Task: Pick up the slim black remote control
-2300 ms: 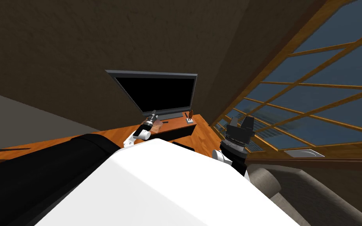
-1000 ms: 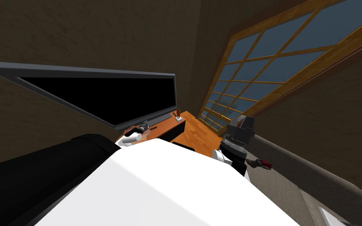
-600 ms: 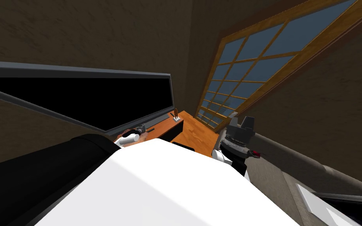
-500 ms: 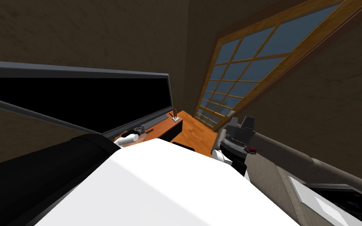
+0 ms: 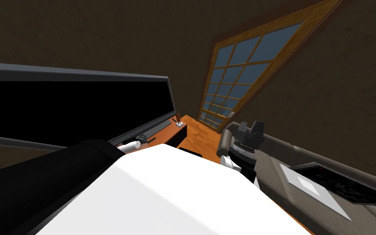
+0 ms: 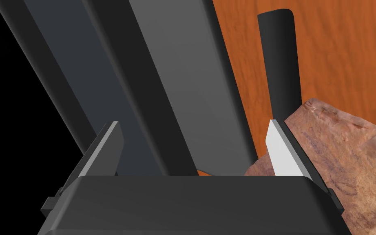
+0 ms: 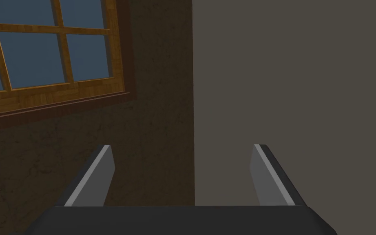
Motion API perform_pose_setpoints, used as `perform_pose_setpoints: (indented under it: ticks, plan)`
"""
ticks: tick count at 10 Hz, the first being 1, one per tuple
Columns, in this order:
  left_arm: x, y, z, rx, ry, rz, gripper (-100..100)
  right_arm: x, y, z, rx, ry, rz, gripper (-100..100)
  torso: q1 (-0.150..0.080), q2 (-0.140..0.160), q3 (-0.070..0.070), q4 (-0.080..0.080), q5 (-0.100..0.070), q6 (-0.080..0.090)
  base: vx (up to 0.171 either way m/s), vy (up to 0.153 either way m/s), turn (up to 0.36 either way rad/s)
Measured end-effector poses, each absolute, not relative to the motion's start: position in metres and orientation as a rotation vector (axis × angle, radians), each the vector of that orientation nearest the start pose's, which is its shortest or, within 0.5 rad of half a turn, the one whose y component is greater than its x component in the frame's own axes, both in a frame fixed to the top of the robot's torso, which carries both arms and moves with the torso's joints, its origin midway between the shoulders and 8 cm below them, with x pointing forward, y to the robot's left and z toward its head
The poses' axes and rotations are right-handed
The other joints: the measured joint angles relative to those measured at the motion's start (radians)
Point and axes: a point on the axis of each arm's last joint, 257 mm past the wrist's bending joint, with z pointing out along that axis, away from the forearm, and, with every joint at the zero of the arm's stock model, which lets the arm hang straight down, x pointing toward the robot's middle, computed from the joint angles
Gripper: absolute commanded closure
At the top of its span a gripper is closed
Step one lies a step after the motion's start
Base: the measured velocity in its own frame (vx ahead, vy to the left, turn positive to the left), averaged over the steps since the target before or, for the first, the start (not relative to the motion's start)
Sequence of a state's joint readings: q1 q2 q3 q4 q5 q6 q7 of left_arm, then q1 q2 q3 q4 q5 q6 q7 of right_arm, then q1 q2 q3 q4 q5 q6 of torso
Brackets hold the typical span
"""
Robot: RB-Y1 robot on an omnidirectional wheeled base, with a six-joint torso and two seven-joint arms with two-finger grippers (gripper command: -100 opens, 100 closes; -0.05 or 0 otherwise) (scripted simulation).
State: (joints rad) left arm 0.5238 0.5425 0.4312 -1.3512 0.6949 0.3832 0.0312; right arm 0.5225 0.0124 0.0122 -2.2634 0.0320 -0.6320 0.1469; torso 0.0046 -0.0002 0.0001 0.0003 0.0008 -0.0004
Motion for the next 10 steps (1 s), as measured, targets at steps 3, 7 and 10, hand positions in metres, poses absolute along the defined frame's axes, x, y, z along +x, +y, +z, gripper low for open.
perform_pose_setpoints:
  ticks: [3,7,10]
  plan:
    - [0.149,0.668,-0.445,-2.251,0.959,-0.310,-100,0.323,-0.271,0.034,0.519,0.587,1.170,0,-0.001,0.000,0.000,0.000,0.000,0.000,-0.013,0.030,-0.168]
    - [0.112,0.677,-0.468,-2.383,0.877,-0.244,-100,0.323,-0.271,0.034,0.519,0.587,1.169,0,0.000,0.000,0.000,0.000,0.000,-0.002,-0.016,0.039,-0.203]
    - [0.075,0.677,-0.487,-2.504,0.784,-0.187,-100,0.323,-0.271,0.034,0.519,0.587,1.169,0,0.001,0.000,0.000,0.000,0.000,-0.001,-0.021,0.051,-0.205]
